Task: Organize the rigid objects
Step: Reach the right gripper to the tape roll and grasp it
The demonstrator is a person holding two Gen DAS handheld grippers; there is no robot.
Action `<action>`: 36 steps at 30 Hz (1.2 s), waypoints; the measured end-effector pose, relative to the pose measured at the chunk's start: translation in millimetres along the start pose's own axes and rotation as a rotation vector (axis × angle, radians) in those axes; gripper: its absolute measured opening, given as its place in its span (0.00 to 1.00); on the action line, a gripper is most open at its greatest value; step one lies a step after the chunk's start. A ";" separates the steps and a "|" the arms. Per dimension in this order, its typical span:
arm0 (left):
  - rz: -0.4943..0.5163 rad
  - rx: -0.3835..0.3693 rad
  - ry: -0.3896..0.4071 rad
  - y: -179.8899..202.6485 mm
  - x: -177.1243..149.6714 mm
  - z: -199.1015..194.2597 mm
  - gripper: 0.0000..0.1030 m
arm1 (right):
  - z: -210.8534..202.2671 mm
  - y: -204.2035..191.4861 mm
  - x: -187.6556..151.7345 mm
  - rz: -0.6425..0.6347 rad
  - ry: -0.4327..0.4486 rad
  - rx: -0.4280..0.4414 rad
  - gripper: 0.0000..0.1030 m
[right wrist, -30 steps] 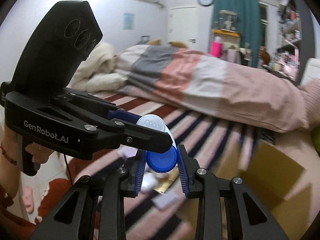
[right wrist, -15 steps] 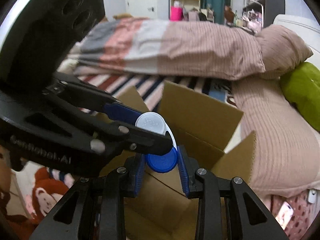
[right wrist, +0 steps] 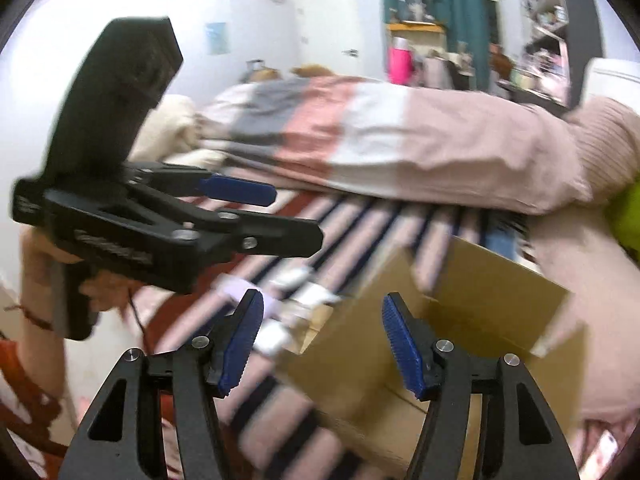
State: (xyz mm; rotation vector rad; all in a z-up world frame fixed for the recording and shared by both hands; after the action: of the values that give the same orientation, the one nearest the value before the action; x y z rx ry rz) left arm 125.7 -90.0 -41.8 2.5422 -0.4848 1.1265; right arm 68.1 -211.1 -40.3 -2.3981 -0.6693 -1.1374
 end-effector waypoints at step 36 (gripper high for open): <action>-0.166 0.083 -0.061 -130.0 -127.2 6.9 0.79 | 190.7 -32.7 -77.0 -0.153 -0.258 -0.121 0.21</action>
State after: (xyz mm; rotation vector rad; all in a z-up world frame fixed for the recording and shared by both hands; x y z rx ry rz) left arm 105.2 45.5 -161.6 2.6378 -0.2398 1.0320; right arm 121.6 -100.9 -208.7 -2.6639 -0.9034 -0.9586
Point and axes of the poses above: each gripper's, at about its wrist camera, not at the fingertips, and z roughly the way its jaws point, y to its right, x to its top, the point moved 9 cm from there along z, roughly the way its jaws point, and after that the axes turned 3 degrees about y, right-handed, at the moved point
